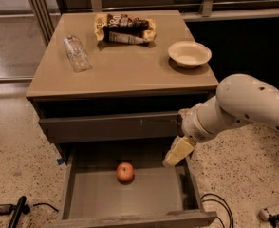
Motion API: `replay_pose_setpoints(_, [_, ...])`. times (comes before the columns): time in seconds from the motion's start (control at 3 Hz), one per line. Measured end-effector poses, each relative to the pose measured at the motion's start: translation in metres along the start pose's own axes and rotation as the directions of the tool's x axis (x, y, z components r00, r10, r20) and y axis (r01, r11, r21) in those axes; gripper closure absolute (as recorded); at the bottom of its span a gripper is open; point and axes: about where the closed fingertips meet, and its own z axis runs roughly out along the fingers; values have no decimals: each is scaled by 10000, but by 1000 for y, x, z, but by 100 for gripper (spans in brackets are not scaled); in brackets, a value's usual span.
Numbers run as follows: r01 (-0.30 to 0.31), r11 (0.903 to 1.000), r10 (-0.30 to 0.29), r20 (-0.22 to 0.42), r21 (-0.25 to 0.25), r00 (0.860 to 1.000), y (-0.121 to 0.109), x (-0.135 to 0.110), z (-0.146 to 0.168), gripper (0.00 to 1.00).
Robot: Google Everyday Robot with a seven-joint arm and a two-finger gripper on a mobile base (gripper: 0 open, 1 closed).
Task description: Pick apple from middle drawer and place on counter
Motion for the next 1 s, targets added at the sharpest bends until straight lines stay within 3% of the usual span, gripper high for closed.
replay_pose_setpoints(0.33, [187,9965,-280,1145,815,9930,11,-3,3,0])
replay_pose_setpoints(0.67, [367,9781,-821,2177,2051,9726,16,-8,-8,0])
replay_pose_setpoints(1.0, [614,9661,-1194,2229,2509,9675,15,-7,-19,0])
